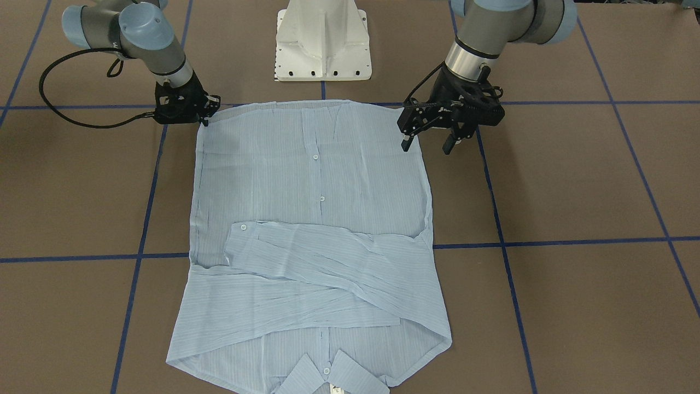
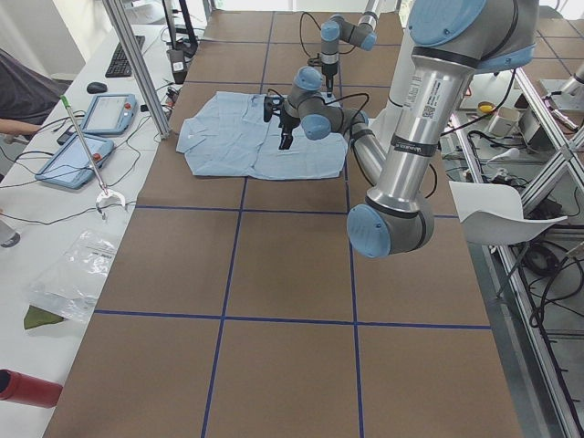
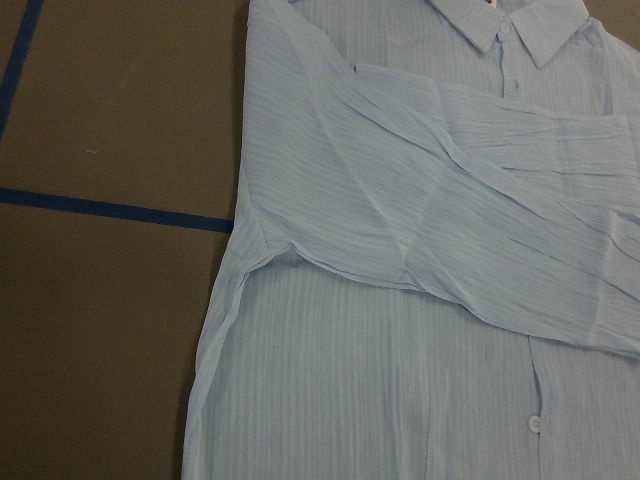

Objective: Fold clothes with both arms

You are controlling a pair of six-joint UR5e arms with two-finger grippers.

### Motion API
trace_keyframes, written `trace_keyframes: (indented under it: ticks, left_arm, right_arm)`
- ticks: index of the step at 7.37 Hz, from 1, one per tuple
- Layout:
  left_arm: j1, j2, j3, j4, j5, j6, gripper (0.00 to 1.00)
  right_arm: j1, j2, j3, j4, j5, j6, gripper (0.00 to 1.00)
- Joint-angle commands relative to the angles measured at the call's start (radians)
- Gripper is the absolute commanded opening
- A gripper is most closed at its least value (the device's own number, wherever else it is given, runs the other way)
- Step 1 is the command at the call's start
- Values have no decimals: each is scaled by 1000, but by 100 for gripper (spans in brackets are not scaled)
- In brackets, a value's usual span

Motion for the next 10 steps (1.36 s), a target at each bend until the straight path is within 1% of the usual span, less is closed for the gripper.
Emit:
trace_keyframes:
  ticks: [1,2,4,6,7,8,10]
  left_arm:
    - [8,17,-12,9,0,-10,100]
    - [20,38,-24,7,-2,-71,100]
    - [124,84,-62,6,15,-194,100]
    - [277,116,-65,10,115,-330,100]
    - [322,117,-65,36,121,-393,100]
    - [362,115,-65,87,126,-427,99]
    - [379,118,-64,128,140,-437,99]
  right_arm:
    - [4,1,31,2,-8,3,0]
    - [5,0,36,4,-13,8,0]
    - [10,0,36,5,-18,8,0]
    - [24,-2,50,5,-16,8,0]
    - [33,0,53,5,-16,8,0]
    - [35,0,65,5,-15,8,0]
    - [35,-3,73,5,-16,8,0]
